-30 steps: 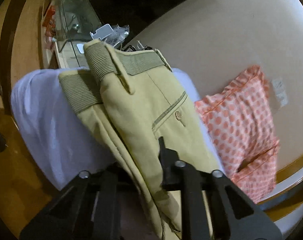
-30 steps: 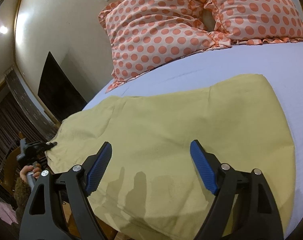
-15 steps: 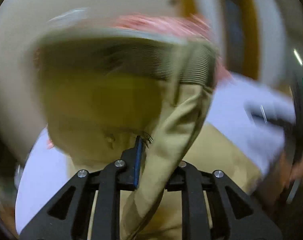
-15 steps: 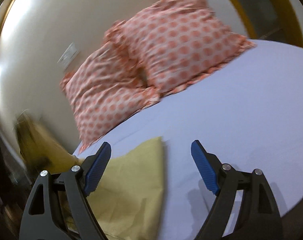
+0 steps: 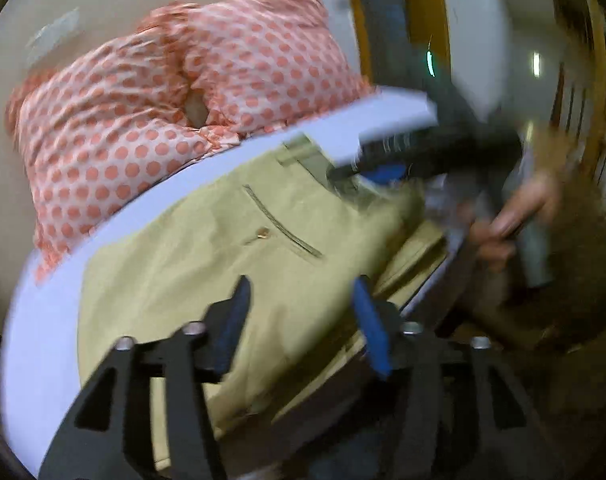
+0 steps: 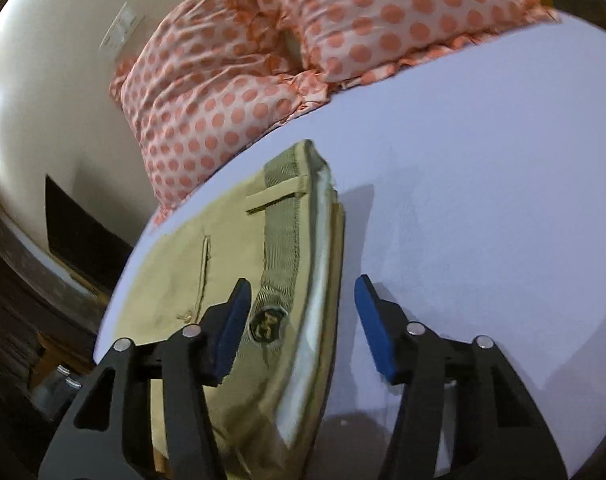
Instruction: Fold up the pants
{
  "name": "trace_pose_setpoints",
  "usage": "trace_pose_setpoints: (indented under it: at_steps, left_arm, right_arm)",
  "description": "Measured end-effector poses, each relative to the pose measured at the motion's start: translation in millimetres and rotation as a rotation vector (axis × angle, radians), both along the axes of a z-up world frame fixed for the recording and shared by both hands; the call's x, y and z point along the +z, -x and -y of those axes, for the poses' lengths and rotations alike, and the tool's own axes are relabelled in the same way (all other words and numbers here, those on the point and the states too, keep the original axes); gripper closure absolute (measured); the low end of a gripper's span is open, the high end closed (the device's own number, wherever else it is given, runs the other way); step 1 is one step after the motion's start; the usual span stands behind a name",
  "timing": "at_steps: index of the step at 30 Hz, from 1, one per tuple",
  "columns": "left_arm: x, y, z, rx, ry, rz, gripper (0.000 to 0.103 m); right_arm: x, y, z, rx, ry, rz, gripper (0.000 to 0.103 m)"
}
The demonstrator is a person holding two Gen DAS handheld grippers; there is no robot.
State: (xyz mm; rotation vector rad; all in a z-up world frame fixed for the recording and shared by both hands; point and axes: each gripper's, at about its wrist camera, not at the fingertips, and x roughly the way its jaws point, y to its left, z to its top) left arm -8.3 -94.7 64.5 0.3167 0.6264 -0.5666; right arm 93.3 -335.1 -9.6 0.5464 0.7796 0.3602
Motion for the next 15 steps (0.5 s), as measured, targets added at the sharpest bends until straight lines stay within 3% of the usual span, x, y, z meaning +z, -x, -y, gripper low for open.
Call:
trace_pose_setpoints:
  at_steps: [1, 4, 6, 7, 11, 13, 14, 15]
  left_arm:
    - [6.2, -5.5, -16.9, 0.042, 0.044, -0.015, 0.039]
    - [15.3, -50.5, -90.2, 0.279, 0.157, -0.079, 0.038]
    - [4.7, -91.9, -140.0, 0.424, 0.212, -0.191, 0.038]
    - [-0.4, -102.6, -151.3, 0.449, 0.227, -0.227, 0.038]
    - [-28.2, -146.7, -174.6, 0.441, 0.303, -0.419, 0.039]
    - [-39.0, -156.0, -170.6, 0.394, 0.353, -0.486, 0.04]
    - [-39.7, -157.7, -167.8, 0.375, 0.366, -0.485, 0.042]
    - [-41.3, -163.8, -164.7, 0.359, 0.377, -0.508, 0.051]
  right_arm:
    - [-1.0, -3.1, -2.9, 0.021, -0.005, -0.003, 0.057]
    - [-1.9, -6.6, -9.4, 0.083, -0.019, 0.004, 0.059]
    - [-4.7, -9.9, -4.4, 0.079, -0.041, -0.005, 0.061]
    - [-5.7, -11.5, -1.7, 0.075, -0.057, -0.002, 0.061]
    - [-6.0, -18.3, -4.4, 0.116, -0.08, 0.004, 0.061]
    - [-8.3, -20.3, -3.9, 0.147, -0.099, -0.005, 0.069]
    - [-11.1, -22.3, -1.1, 0.164, -0.137, -0.021, 0.081]
    - [-17.5, -25.5, 4.2, 0.188, -0.227, -0.047, 0.087]
